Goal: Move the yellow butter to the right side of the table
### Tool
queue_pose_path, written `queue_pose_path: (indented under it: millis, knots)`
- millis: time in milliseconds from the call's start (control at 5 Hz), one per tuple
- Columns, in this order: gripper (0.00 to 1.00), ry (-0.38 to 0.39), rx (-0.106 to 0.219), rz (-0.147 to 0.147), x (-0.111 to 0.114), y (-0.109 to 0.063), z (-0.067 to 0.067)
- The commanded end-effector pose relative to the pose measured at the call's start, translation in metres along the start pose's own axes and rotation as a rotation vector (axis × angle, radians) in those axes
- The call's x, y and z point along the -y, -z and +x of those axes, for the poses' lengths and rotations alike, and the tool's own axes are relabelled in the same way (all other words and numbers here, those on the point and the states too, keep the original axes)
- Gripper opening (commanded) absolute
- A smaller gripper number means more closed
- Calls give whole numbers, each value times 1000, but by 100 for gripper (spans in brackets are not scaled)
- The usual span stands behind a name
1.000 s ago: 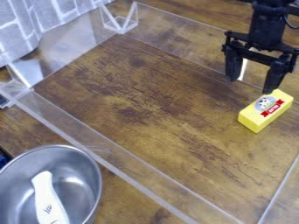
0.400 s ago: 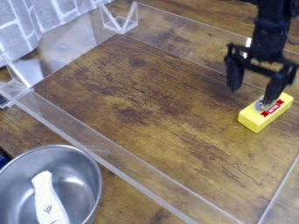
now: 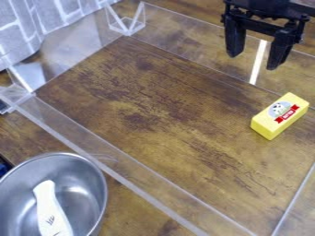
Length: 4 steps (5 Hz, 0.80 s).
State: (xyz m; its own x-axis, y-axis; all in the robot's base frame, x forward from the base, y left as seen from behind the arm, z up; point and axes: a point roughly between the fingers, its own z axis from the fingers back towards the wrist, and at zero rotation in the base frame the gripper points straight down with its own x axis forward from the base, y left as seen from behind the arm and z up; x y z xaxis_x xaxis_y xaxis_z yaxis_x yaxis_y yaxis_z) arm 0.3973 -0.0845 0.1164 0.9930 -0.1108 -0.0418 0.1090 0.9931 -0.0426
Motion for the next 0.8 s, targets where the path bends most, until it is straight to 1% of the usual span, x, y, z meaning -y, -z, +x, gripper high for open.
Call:
queue_pose_path:
  millis: [0, 400, 600]
  knots:
    - [100, 11, 54, 1, 7, -11, 11]
    - [100, 21, 48, 3, 16, 15, 24]
    - [100, 22, 38, 7, 18, 26, 30]
